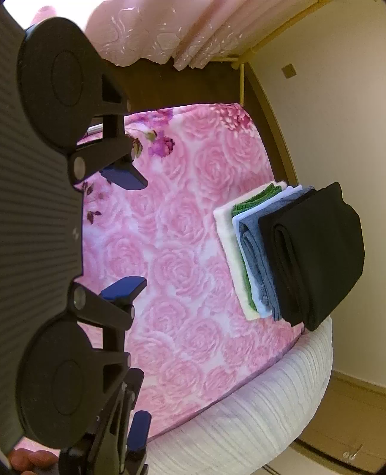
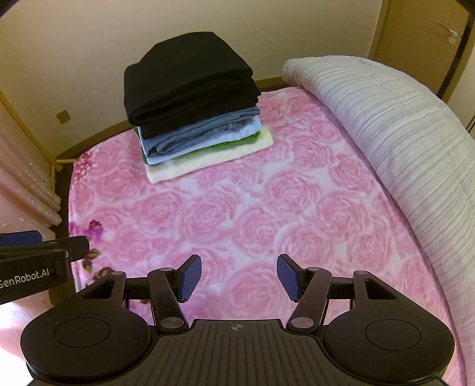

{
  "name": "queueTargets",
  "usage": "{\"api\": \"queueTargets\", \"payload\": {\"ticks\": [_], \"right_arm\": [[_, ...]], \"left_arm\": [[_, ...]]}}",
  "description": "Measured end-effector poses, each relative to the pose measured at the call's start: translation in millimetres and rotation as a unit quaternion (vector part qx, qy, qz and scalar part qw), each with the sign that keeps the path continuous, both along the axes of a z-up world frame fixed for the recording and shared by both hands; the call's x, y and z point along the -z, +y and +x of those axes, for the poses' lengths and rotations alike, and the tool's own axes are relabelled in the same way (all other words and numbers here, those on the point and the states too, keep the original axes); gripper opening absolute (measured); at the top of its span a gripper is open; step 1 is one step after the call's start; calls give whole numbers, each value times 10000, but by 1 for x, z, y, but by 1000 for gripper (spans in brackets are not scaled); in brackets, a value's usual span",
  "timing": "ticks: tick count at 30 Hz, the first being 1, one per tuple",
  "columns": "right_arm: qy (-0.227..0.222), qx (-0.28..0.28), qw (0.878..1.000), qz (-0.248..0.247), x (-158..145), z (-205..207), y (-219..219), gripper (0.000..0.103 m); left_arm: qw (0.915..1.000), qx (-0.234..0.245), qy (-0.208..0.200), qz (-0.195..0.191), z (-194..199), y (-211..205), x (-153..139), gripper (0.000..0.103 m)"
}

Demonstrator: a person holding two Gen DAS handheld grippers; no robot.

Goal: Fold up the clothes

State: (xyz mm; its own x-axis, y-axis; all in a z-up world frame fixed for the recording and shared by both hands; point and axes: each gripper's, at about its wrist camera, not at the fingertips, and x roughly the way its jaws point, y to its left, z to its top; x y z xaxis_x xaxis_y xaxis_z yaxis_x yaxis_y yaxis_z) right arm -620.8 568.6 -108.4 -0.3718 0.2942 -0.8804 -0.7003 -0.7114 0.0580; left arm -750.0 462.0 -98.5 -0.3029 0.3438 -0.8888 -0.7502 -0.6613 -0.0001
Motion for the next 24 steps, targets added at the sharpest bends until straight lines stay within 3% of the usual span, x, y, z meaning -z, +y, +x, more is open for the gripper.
{"api": "queueTargets", "payload": {"ticks": [24], "right_arm": [[24, -277, 9995, -168, 23, -24, 50, 60]], "left_arm": [[9996, -248, 95, -68, -12, 33, 18, 61]]}}
